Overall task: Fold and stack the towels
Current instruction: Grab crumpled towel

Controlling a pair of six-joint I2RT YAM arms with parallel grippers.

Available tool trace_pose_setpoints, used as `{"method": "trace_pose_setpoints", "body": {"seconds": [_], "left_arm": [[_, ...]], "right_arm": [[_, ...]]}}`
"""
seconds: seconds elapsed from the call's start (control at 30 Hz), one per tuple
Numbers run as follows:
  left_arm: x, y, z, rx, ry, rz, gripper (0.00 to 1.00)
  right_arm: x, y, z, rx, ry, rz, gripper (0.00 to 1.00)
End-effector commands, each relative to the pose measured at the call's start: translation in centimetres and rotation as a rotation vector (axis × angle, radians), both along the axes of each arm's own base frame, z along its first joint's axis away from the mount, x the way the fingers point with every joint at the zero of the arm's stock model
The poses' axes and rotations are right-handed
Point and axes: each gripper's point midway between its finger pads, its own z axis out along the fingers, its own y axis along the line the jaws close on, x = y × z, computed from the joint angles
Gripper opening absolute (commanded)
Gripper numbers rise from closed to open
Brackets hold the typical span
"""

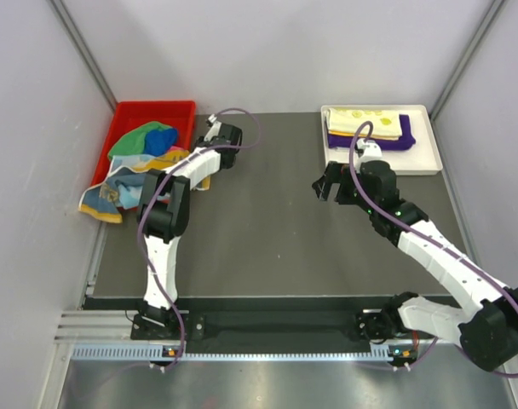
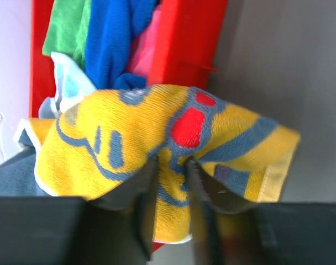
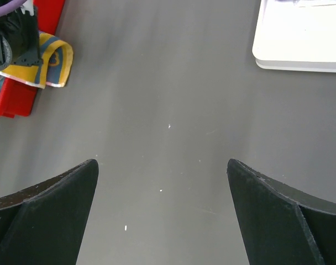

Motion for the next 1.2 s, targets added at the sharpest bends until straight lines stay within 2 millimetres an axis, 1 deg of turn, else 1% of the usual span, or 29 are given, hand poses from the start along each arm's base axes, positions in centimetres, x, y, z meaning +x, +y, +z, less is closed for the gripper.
{"method": "trace_pose_setpoints", "body": {"seconds": [0.0, 0.03, 0.07, 0.13, 0.17, 0.27, 0.33, 0.37, 0.4, 0.47, 0.5, 0.53, 0.57, 0.67, 0.73, 0.8, 0.87, 0.9, 0.93, 0.97, 1.0, 1.07, 1.1, 1.17], "left_arm": [[-0.1, 2.4, 4.0, 0.017, -0.091, 0.065, 0.29], [-0.1, 2.4, 4.2, 0.015, -0.094, 0.062, 0.2], [0.0, 2.3, 4.4, 0.008, -0.095, 0.058, 0.15], [0.1, 2.2, 5.4, -0.009, -0.12, 0.06, 0.07], [0.1, 2.1, 5.7, -0.018, -0.122, 0.056, 0.06], [0.5, 1.8, 8.1, -0.05, -0.172, 0.049, 0.0], [0.9, 1.6, 10.5, -0.071, -0.225, 0.048, 0.0], [1.0, 1.5, 11.2, -0.075, -0.233, 0.046, 0.0], [1.6, 1.4, 13.0, -0.091, -0.275, 0.044, 0.0], [2.0, 1.2, 14.9, -0.102, -0.31, 0.039, 0.0], [2.3, 1.2, 16.6, -0.106, -0.349, 0.045, 0.0], [2.5, 1.2, 17.5, -0.109, -0.366, 0.045, 0.0], [2.8, 1.1, 19.0, -0.123, -0.403, 0.042, 0.0], [3.1, 0.7, 21.2, -0.158, -0.463, 0.031, 0.0], [3.2, 0.2, 23.1, -0.189, -0.514, 0.016, 0.0], [3.1, -0.2, 24.1, -0.196, -0.547, 0.011, 0.0], [2.9, -1.2, 25.2, -0.244, -0.587, -0.014, 0.0], [2.8, -1.7, 24.7, -0.239, -0.578, -0.027, 0.0], [2.3, -3.1, 25.5, -0.23, -0.586, -0.066, 0.0], [2.2, -3.6, 25.7, -0.209, -0.606, -0.071, 0.0], [1.9, -5.0, 26.1, -0.215, -0.617, -0.096, 0.0], [1.6, -6.0, 27.4, -0.238, -0.65, -0.115, 0.0], [1.1, -7.1, 28.3, -0.241, -0.669, -0.135, 0.0], [0.5, -8.1, 30.1, -0.231, -0.697, -0.163, 0.0]], "right_arm": [[0.9, 0.3, 1.4, 0.046, -0.043, -0.004, 1.0], [0.8, 0.4, 1.4, 0.046, -0.042, -0.003, 1.0], [0.9, 0.4, 1.4, 0.048, -0.04, -0.005, 1.0], [0.9, 0.3, 1.5, 0.044, -0.039, -0.009, 1.0], [0.9, 0.3, 1.6, 0.045, -0.04, -0.008, 1.0], [0.9, 0.2, 1.8, 0.04, -0.042, -0.011, 1.0], [1.0, 0.2, 1.7, 0.037, -0.037, -0.01, 1.0], [1.0, 0.3, 2.0, 0.038, -0.041, -0.008, 1.0], [1.0, 0.3, 2.1, 0.038, -0.04, -0.003, 1.0], [1.1, 0.4, 2.4, 0.037, -0.042, 0.001, 1.0], [1.1, 0.6, 2.6, 0.038, -0.042, 0.007, 1.0], [1.2, 0.6, 2.6, 0.036, -0.042, 0.008, 1.0], [1.3, 0.5, 3.0, 0.035, -0.047, 0.006, 1.0], [1.4, 0.6, 3.3, 0.027, -0.052, 0.013, 1.0], [1.5, 0.7, 3.4, 0.024, -0.054, 0.017, 1.0], [1.7, 0.8, 3.3, 0.02, -0.054, 0.019, 1.0], [1.9, 0.9, 3.3, 0.015, -0.053, 0.021, 1.0], [2.0, 0.8, 3.3, 0.014, -0.053, 0.021, 1.0], [2.1, 0.9, 3.1, 0.011, -0.046, 0.023, 1.0], [2.1, 1.0, 3.2, 0.011, -0.05, 0.025, 1.0], [2.1, 1.0, 3.0, 0.01, -0.045, 0.026, 1.0], [2.4, 1.1, 3.0, 0.009, -0.047, 0.024, 1.0], [2.4, 1.1, 3.2, 0.009, -0.051, 0.025, 1.0], [2.6, 1.3, 3.2, 0.01, -0.05, 0.029, 0.99]]}}
